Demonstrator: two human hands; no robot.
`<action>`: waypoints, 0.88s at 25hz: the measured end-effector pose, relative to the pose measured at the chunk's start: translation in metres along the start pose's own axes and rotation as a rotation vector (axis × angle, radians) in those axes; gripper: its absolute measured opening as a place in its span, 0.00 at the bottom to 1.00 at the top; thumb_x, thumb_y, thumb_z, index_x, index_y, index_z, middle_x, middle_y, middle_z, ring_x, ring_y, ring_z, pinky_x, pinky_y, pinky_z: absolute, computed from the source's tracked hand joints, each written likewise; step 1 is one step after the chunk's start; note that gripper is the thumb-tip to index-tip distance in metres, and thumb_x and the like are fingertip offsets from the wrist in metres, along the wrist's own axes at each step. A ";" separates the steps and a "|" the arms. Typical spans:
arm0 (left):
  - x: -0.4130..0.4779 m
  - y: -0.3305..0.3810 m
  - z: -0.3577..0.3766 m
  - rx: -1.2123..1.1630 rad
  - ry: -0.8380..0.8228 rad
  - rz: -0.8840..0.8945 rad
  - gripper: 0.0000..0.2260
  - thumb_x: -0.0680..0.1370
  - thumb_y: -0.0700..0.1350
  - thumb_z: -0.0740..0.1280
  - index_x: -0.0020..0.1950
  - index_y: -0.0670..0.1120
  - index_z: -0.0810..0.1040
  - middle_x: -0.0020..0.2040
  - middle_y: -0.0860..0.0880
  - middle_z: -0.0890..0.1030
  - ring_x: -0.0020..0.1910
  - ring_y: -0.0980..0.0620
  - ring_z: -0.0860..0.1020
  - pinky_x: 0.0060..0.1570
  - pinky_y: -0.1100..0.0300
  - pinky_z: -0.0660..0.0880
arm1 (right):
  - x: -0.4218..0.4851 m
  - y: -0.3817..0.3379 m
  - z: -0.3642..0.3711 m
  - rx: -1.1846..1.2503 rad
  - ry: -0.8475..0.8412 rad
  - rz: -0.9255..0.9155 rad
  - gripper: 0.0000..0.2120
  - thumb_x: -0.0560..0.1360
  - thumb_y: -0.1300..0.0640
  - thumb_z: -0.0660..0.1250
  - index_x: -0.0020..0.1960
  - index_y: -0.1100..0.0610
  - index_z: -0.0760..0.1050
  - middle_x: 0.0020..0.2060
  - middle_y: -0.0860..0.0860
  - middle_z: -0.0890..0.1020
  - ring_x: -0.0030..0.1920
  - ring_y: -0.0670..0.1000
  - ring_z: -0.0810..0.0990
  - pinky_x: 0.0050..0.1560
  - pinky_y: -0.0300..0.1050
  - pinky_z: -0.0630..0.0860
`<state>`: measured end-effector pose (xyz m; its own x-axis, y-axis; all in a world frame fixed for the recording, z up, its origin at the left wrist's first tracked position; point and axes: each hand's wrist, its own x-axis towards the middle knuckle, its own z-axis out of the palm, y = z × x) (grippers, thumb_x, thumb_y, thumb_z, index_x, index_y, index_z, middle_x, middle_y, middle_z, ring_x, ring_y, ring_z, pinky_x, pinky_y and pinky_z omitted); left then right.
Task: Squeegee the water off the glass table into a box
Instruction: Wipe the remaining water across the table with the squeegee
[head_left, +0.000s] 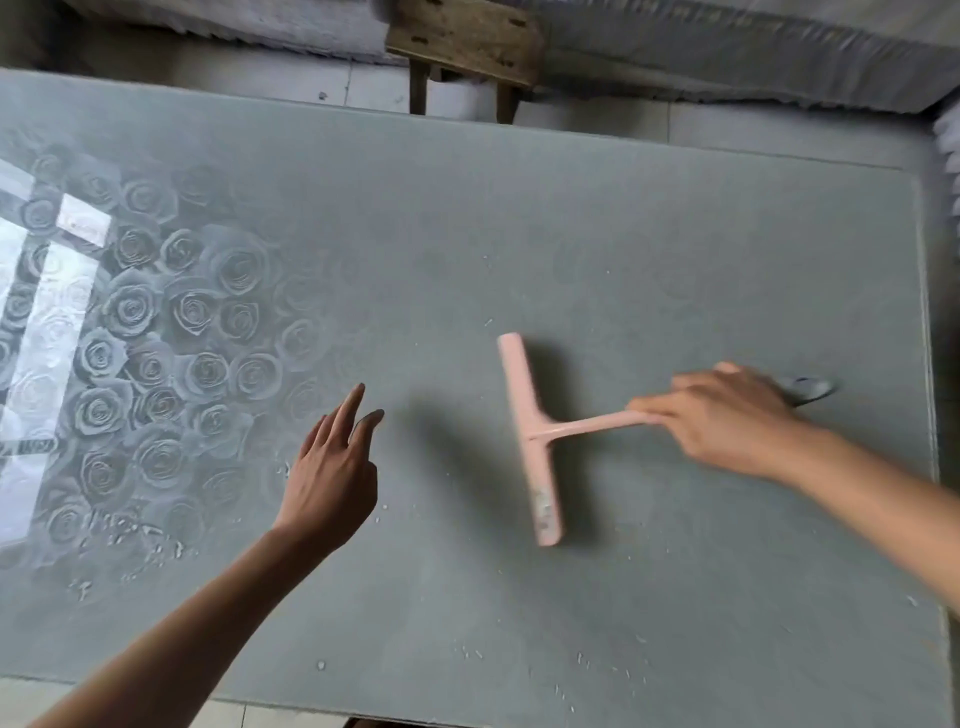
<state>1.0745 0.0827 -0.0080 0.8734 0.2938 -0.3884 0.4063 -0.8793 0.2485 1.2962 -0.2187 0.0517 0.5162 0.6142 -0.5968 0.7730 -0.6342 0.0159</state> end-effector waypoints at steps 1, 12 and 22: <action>-0.004 -0.005 -0.001 0.014 0.011 -0.022 0.28 0.69 0.30 0.64 0.70 0.38 0.70 0.75 0.39 0.61 0.71 0.38 0.65 0.69 0.46 0.63 | 0.012 -0.032 0.000 0.028 -0.004 -0.048 0.14 0.81 0.48 0.51 0.63 0.38 0.69 0.47 0.47 0.77 0.54 0.51 0.77 0.53 0.46 0.65; -0.078 -0.083 -0.002 0.071 -0.015 -0.271 0.30 0.77 0.43 0.60 0.77 0.39 0.54 0.78 0.40 0.50 0.78 0.44 0.49 0.75 0.50 0.46 | 0.047 -0.055 -0.060 -0.194 0.037 -0.083 0.14 0.80 0.44 0.51 0.61 0.36 0.70 0.47 0.46 0.79 0.54 0.49 0.79 0.52 0.46 0.67; -0.131 -0.127 0.002 0.056 -0.080 -0.400 0.28 0.77 0.42 0.59 0.76 0.38 0.58 0.77 0.39 0.56 0.77 0.42 0.54 0.75 0.48 0.52 | 0.054 -0.131 -0.065 -0.166 0.065 -0.206 0.16 0.79 0.43 0.49 0.63 0.34 0.68 0.43 0.46 0.77 0.49 0.50 0.79 0.49 0.47 0.68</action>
<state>0.9084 0.1552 0.0099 0.6248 0.5885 -0.5132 0.6923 -0.7215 0.0156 1.2470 -0.0722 0.0697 0.3599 0.7549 -0.5482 0.9114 -0.4101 0.0337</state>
